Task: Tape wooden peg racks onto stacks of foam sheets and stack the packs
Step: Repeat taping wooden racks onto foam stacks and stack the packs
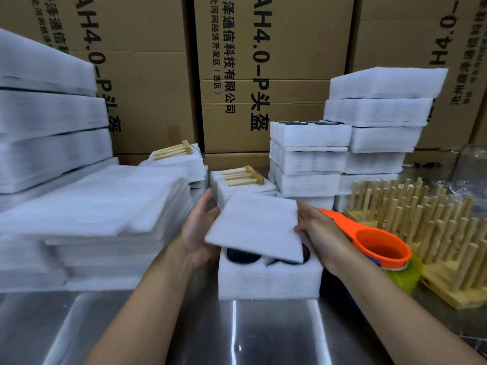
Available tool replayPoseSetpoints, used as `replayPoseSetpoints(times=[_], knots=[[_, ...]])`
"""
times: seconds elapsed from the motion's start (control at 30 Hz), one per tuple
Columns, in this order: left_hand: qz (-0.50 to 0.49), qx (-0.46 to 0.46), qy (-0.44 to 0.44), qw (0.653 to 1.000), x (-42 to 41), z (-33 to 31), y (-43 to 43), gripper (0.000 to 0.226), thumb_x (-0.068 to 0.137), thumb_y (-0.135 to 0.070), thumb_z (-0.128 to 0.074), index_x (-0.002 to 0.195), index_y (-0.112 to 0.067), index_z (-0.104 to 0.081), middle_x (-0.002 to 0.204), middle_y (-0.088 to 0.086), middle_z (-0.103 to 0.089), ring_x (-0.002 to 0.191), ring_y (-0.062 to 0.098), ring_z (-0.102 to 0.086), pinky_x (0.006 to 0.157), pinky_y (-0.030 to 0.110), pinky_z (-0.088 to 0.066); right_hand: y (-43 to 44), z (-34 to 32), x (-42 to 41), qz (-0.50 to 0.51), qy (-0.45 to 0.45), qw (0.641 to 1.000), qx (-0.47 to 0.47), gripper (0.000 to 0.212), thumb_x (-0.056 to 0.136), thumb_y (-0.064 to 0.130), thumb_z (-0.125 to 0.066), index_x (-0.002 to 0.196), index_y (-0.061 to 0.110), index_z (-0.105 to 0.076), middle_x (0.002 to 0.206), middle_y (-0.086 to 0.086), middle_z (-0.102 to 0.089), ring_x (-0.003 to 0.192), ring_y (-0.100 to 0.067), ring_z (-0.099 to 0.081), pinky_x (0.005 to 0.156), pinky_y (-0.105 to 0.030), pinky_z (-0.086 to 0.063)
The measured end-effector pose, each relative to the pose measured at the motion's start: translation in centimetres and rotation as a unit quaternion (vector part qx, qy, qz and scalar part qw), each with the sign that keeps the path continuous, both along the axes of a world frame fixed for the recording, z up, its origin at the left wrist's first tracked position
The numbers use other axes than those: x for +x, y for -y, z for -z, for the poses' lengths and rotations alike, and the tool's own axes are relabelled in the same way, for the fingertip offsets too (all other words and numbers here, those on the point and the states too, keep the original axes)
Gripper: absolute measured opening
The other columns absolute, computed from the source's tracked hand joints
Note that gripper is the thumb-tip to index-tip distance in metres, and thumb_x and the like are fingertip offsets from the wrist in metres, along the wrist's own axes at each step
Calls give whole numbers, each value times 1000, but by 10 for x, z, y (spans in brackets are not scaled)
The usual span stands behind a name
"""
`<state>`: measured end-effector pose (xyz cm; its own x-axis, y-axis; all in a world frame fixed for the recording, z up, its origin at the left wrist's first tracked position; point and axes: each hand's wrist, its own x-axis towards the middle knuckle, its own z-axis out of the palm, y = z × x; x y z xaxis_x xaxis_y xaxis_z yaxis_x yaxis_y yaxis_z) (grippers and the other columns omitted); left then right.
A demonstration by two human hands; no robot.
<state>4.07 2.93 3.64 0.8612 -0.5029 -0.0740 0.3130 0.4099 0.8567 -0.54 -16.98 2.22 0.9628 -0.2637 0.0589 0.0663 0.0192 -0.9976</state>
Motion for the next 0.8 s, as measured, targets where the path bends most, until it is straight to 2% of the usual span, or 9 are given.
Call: replayPoseSetpoints(times=[0.1,0.2,0.27,0.37,0.5,0.57,0.63,0.7,0.8], knots=[[-3,7,6,1000,4,2,-1,60,95,-53,-33,133,-9,-51,127,14,-59,103,27,-62,82,34,-49,2,3,2,14,-11,1000,21,53,88,-9,-36,136,9,-49,131,-16,-57,119,-31,-56,107,-47,-40],[-36,127,52,990,5,10,6,56,91,-48,-46,133,-11,-52,125,8,-62,108,21,-61,90,31,-49,5,4,6,3,-8,999,53,50,90,2,-47,140,11,-46,136,-11,-54,120,-28,-55,107,-46,-41],[-34,226,82,970,3,15,8,78,79,-52,-61,145,-18,-37,143,-1,-46,127,18,-48,108,33,-36,6,3,5,-1,-11,999,42,54,88,3,-53,140,12,-45,136,-9,-54,118,-27,-57,103,-44,-44],[-17,306,135,942,1,17,6,102,72,-58,-69,152,-28,-12,153,-14,-23,137,11,-33,115,33,-26,4,1,0,6,-20,1000,-13,63,82,-1,-60,141,17,-44,134,-1,-54,108,-21,-61,91,-35,-51],[-24,295,137,945,2,15,4,117,52,-61,-73,150,-26,-22,152,-18,-24,135,7,-35,114,32,-28,3,-1,-5,-4,-27,998,-58,69,80,-3,-61,139,28,-44,95,16,-53,77,0,-58,58,-16,-50],[-31,294,145,944,3,16,4,106,55,-60,-74,147,-25,-33,151,-19,-24,134,7,-35,114,33,-28,2,-2,-7,-7,-31,997,-75,68,79,-2,-60,137,31,-45,85,17,-51,74,-2,-60,60,-17,-53],[-40,307,150,939,3,15,4,98,59,-59,-74,144,-24,-39,151,-17,-26,134,8,-36,113,32,-29,1,-3,-9,-10,-34,996,-88,67,79,-1,-60,135,32,-47,85,14,-52,80,-9,-64,70,-25,-54],[-42,320,151,934,4,15,4,106,49,-64,-73,142,-23,-42,149,-13,-34,132,11,-41,112,33,-31,0,-3,-10,-15,-36,995,-96,66,79,0,-60,135,33,-48,90,12,-56,85,-17,-66,76,-31,-55],[-34,343,165,924,3,14,5,113,46,-67,-69,144,-22,-37,145,-9,-43,128,13,-46,111,33,-34,-1,-3,-10,-15,-40,993,-113,62,79,2,-59,132,34,-50,90,13,-55,78,-13,-65,68,-25,-53]])
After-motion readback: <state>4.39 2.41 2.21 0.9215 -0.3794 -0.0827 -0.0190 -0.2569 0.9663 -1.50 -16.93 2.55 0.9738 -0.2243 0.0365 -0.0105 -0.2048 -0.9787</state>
